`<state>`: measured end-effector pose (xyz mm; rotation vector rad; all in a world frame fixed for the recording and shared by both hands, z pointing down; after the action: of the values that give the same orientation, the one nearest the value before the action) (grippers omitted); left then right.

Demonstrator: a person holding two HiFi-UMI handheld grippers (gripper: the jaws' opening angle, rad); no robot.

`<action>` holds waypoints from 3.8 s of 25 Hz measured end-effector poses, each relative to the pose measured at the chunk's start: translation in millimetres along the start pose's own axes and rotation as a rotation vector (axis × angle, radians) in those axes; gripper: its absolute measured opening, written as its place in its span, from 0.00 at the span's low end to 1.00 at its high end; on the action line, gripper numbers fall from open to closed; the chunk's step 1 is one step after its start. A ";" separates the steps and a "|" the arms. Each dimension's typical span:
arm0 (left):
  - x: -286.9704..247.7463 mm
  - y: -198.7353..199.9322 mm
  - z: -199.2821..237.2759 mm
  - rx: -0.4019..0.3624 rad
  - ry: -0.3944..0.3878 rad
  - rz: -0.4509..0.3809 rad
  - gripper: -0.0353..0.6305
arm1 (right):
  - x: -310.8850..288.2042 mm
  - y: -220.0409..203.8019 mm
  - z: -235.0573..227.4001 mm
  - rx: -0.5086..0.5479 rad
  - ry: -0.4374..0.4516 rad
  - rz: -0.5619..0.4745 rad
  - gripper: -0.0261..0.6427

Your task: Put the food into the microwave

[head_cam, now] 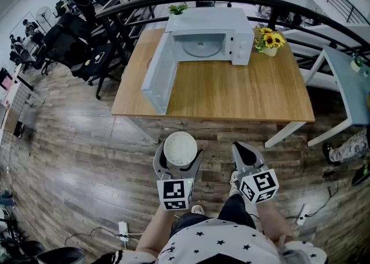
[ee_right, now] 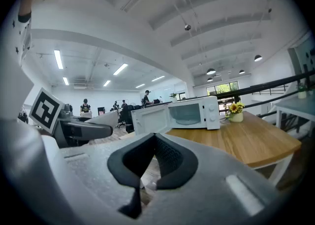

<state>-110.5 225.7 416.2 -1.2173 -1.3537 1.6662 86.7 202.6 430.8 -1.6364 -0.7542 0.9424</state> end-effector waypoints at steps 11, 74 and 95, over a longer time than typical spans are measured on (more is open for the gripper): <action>101.3 -21.5 3.6 0.043 -0.056 0.019 0.78 | 79.3 4.8 80.6 0.040 -0.047 0.001 0.05; -162.4 68.7 45.4 0.085 -0.003 -0.046 0.78 | -137.2 85.8 -93.2 -0.022 0.088 -0.067 0.05; -259.8 84.7 66.3 0.103 0.076 -0.020 0.78 | -212.7 92.4 -156.2 0.015 0.160 0.009 0.05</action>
<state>-76.9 -53.2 401.6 -1.1914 -1.2158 1.6382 120.0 -74.0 406.6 -1.6806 -0.6300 0.8106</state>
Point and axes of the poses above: the fingertips, and each gripper's own axes: x backward along the fingers, z to its left, y out of its top, the point moved 5 cm from there along x, backward along the fingers, and after that the axes turned 11 degrees about -y, right-handed, at the moved point
